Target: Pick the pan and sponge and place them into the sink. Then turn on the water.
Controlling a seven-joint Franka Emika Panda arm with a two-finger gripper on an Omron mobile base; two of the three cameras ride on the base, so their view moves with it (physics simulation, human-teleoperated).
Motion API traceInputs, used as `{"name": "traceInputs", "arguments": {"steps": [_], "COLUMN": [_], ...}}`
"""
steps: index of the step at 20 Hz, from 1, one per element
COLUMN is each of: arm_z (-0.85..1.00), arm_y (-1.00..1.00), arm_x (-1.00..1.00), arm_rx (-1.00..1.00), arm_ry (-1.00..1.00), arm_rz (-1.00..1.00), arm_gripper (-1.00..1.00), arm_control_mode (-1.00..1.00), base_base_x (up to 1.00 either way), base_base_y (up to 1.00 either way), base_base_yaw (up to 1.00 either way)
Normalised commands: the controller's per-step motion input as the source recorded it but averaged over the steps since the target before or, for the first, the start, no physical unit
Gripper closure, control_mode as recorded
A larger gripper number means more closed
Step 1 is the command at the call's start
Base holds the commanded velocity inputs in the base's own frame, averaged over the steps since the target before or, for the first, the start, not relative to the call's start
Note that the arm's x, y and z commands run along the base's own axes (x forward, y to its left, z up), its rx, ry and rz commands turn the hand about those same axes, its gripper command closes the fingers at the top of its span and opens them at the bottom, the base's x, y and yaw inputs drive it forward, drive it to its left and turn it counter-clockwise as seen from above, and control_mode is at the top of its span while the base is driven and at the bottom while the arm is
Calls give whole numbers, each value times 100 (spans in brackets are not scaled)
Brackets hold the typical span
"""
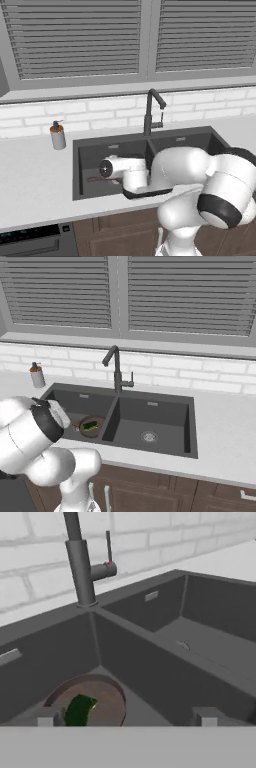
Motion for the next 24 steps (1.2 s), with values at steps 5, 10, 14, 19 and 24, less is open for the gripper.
{"name": "traceInputs", "arguments": {"steps": [5,10,14,19,24], "arm_z": [100,100,100,91,69], "arm_y": [-29,-37,-44,-62,-64], "arm_x": [-91,-76,-80,-78,-47], "arm_rx": [12,15,22,28,25], "arm_ry": [-9,0,2,10,19], "arm_rz": [1,6,2,0,0], "arm_gripper": [-100,-100,-100,-100,-100], "arm_control_mode": [-100,-100,-100,-100,-100], "base_base_x": [0,0,0,0,0], "base_base_y": [0,0,0,0,0], "base_base_yaw": [0,0,0,0,0]}}
